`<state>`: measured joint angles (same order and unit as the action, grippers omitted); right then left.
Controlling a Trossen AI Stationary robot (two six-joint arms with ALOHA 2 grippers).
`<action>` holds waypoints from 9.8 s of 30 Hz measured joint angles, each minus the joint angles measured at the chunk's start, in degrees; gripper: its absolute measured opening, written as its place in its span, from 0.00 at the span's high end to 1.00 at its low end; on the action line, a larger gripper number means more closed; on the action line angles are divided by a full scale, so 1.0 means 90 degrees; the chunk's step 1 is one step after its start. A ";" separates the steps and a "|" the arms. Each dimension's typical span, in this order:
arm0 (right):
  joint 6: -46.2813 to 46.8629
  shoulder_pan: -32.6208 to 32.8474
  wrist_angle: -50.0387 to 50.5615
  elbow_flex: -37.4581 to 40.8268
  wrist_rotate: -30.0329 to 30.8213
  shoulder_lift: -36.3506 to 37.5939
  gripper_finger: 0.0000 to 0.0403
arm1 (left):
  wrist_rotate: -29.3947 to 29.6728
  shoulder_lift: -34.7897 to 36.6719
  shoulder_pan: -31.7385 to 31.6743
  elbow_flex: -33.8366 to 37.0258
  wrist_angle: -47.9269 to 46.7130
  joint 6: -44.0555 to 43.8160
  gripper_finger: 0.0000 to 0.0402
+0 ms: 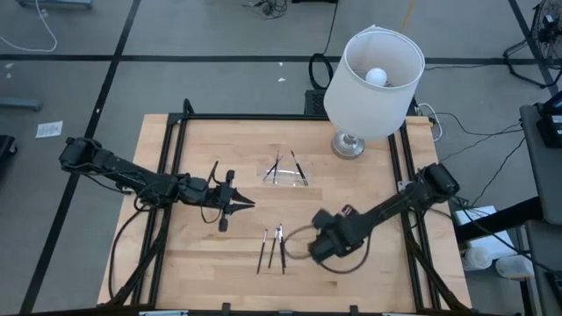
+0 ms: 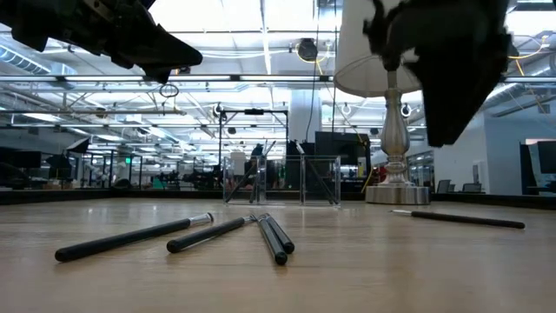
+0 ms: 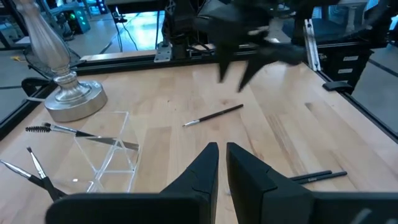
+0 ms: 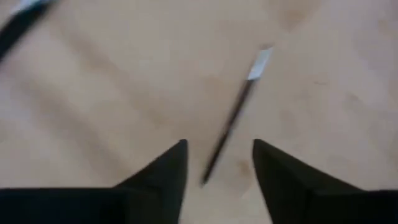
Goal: Put items in baskets/containers
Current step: Put the black liner brush transparent organizer, then adjust the transparent organizer
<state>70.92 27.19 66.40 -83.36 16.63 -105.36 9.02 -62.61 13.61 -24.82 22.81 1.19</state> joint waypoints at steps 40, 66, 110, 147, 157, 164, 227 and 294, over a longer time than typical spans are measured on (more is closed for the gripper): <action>-0.1197 -0.1308 -0.2523 0.2573 -0.2174 0.0028 0.98 | 0.0005 0.0000 -0.0002 0.0000 -0.0035 0.0000 0.90; -0.4313 -0.0325 -0.6420 0.2264 0.1983 0.1805 1.00 | 0.0005 0.0000 -0.0002 0.0000 -0.0100 0.0144 0.90; -0.7143 -0.3316 -1.2629 0.2315 0.1507 -0.0897 1.00 | -0.0965 0.1251 0.0333 0.0000 -0.1421 0.0624 0.90; -0.6870 -0.3139 -1.2766 0.2257 0.1465 -0.1319 0.77 | -0.0823 0.1249 0.0326 0.0000 -0.1163 0.0792 0.90; -0.7939 -0.2658 -1.1988 0.2259 0.1537 -0.0236 0.82 | -0.0821 0.1145 0.0326 0.0000 -0.1277 0.0480 0.90; -0.7432 -0.1764 -0.8484 0.2257 0.3152 0.1105 0.98 | -0.0654 0.0308 0.0326 0.0002 -0.1315 0.0722 0.90; -0.4826 -0.1820 -1.0160 0.5551 0.3848 0.1248 1.00 | 0.1323 -0.0940 -0.1350 0.0002 -0.1853 -0.1389 0.90; -0.4508 -0.2490 -1.0454 0.5545 0.2446 0.0985 1.00 | 0.1479 -0.2086 -0.2159 0.0000 -0.0476 -0.1499 0.90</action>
<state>30.35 4.78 -27.68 -33.45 38.65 -96.49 22.33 -81.38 -5.82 -24.82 18.52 -12.30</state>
